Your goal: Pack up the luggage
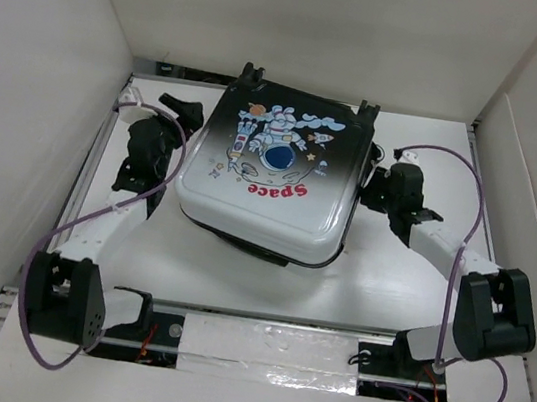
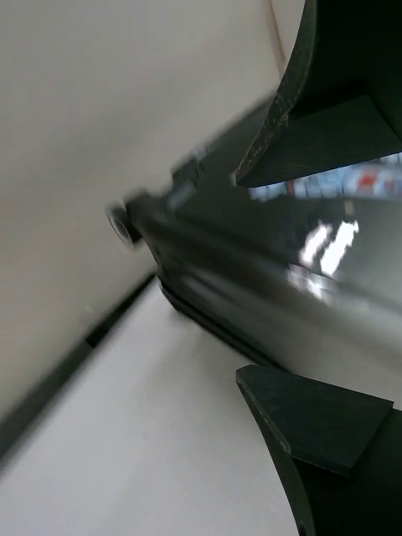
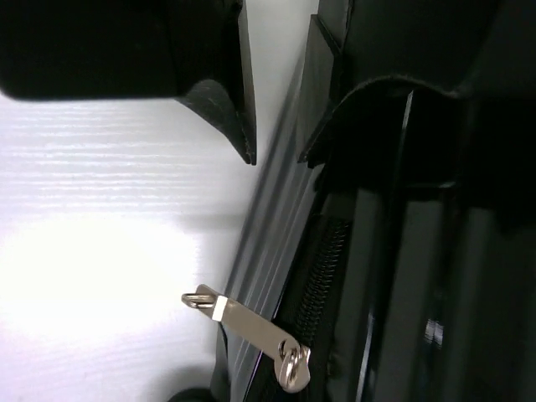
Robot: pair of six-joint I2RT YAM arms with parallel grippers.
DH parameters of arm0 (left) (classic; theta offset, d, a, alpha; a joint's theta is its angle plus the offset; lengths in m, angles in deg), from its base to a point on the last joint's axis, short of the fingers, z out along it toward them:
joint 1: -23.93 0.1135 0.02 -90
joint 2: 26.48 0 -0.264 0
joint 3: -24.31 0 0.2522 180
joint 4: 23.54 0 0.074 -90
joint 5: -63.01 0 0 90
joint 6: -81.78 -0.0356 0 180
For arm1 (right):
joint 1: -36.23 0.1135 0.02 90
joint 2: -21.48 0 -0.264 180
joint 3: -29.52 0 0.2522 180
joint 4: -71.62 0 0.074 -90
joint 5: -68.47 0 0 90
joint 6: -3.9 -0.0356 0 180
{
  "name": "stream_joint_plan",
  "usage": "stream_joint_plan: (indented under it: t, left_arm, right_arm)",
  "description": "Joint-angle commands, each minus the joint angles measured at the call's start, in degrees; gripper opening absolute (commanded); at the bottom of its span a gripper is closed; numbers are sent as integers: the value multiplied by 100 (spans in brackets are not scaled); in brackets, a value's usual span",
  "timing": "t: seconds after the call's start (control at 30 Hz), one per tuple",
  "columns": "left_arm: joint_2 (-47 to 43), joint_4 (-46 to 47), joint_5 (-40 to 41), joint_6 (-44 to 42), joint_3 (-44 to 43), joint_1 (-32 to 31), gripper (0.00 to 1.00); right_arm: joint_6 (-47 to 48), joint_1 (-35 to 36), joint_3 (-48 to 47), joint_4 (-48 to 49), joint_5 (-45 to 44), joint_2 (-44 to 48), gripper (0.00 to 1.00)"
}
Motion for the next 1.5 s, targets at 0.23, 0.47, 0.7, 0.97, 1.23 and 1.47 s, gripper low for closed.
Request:
stream_joint_plan:
  t: [0.23,0.47,0.7,0.97,1.23,1.47]
  left_arm:
    - [-274,776,-165,-574,-2061,-983,39]
    - [350,750,-387,-2033,-3012,-3249,0]
    - [-815,795,377,-2095,-740,-4472,0]
    - [-2926,-1364,932,-1314,775,-5272,0]
    - [-3701,-2484,956,98,2093,-5984,0]
    - [-3868,-2775,1459,866,2674,-6108,2]
  right_arm:
    - [-324,424,1026,1663,985,1082,66]
    - [-289,302,1281,1251,493,2125,39]
    - [-183,178,1229,1224,622,2357,20]
    - [-403,327,781,1496,958,1285,19]
    - [-386,389,132,1848,975,819,19]
    - [-175,266,-1124,1593,1221,2,21]
